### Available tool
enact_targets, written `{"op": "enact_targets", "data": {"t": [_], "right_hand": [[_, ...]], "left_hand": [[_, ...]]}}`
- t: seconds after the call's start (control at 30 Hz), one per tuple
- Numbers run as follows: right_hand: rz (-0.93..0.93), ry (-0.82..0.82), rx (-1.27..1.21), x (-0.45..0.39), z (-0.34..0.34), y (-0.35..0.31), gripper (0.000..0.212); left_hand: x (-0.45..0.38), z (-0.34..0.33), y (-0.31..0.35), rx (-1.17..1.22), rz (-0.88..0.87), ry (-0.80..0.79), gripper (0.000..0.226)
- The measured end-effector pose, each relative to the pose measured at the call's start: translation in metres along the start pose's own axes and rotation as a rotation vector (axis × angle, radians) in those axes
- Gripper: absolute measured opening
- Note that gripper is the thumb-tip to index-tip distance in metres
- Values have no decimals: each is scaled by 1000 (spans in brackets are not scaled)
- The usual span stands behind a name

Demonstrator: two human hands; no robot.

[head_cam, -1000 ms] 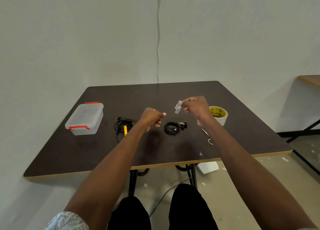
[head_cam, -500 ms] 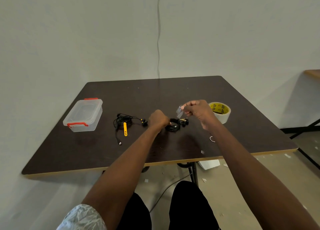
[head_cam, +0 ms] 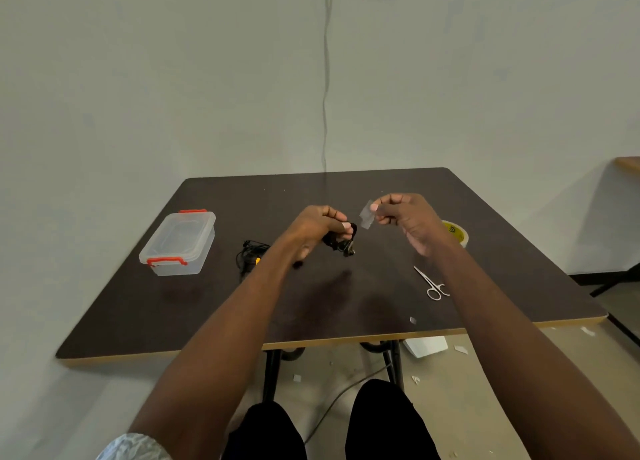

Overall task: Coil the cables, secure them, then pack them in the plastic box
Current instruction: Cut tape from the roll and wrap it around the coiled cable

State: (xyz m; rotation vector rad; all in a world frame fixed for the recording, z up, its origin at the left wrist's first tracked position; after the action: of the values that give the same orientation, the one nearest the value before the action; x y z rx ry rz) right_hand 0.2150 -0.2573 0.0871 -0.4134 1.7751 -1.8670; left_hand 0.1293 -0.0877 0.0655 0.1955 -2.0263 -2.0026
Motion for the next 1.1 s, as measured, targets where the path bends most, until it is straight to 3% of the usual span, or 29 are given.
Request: {"op": "enact_targets", "data": {"t": [0.13, 0.4, 0.67, 1.1], "right_hand": [[31, -59, -65, -3, -12, -20, 3], [-16, -168, -123, 0, -34, -44, 7], [-67, -123, -156, 0, -47, -54, 6], [-38, -79, -88, -3, -54, -53, 9]], "left_hand": [[7, 11, 16, 23, -45, -59, 13], [21, 22, 40, 146, -100, -23, 14], [29, 26, 56, 214, -125, 31, 10], [33, 29, 50, 227, -131, -19, 7]]}}
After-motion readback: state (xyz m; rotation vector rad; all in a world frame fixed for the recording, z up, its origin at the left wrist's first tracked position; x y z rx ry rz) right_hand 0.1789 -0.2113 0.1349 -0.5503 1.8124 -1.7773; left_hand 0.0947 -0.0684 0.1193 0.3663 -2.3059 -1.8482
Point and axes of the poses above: each hand's wrist, its own x-axis away from the middle knuckle, its own z-axis out of the back of the hand, y = z × x, the point moved 3 cm from there along -x, towards the middle knuckle
